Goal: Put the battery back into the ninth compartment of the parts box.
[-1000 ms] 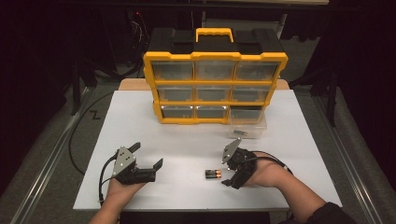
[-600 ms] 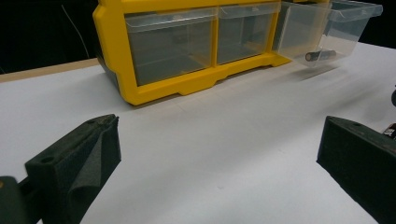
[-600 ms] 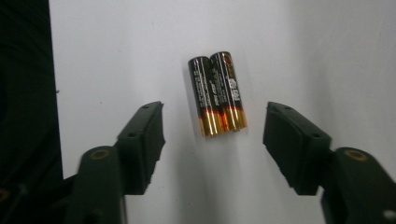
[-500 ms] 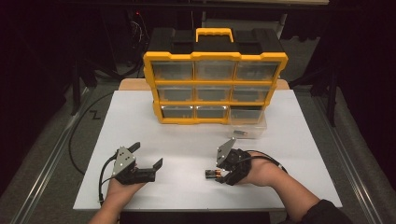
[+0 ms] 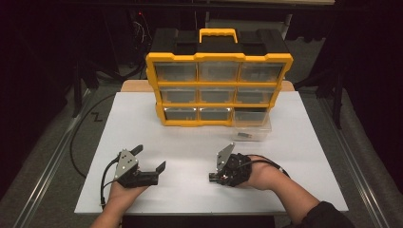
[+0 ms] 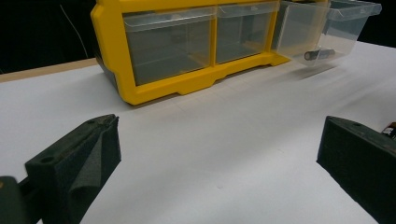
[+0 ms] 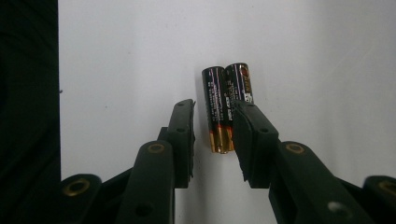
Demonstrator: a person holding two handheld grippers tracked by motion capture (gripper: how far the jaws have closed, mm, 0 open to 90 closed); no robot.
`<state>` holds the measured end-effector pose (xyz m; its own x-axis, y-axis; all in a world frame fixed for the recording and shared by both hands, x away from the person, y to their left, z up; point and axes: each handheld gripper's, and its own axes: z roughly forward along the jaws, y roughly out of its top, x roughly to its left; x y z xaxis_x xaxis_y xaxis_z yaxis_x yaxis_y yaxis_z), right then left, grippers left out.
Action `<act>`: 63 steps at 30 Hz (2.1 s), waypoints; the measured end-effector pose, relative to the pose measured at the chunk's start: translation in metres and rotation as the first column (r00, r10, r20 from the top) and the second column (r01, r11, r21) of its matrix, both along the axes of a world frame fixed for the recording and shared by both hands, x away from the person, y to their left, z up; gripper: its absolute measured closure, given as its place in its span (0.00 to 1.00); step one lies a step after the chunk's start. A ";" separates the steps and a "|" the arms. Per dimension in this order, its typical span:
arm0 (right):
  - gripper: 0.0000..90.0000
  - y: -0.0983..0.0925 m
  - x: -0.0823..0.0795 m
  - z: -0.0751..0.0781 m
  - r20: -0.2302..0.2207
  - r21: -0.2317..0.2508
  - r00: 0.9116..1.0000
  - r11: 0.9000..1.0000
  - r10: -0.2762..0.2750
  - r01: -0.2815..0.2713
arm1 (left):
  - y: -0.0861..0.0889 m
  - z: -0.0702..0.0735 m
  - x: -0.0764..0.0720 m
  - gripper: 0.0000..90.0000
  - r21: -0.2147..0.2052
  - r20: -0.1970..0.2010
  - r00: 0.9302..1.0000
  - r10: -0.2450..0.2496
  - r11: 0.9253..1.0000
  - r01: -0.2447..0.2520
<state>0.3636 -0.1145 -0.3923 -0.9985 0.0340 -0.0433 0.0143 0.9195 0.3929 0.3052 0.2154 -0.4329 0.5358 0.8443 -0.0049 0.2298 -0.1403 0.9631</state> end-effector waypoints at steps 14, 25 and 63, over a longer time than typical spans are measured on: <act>0.83 0.004 0.000 -0.006 -0.009 -0.015 1.000 1.000 0.018 -0.018 | 0.001 0.000 0.000 0.00 -0.002 0.005 1.000 0.003 1.000 -0.003; 0.86 0.005 -0.001 -0.012 -0.022 -0.032 0.999 0.999 0.028 -0.028 | 0.001 0.000 0.000 0.00 0.000 0.005 1.000 0.003 1.000 -0.003; 0.87 -0.025 0.003 0.007 -0.008 -0.030 1.000 1.000 -0.006 0.006 | 0.000 0.000 0.000 0.00 0.003 0.000 1.000 0.002 1.000 -0.002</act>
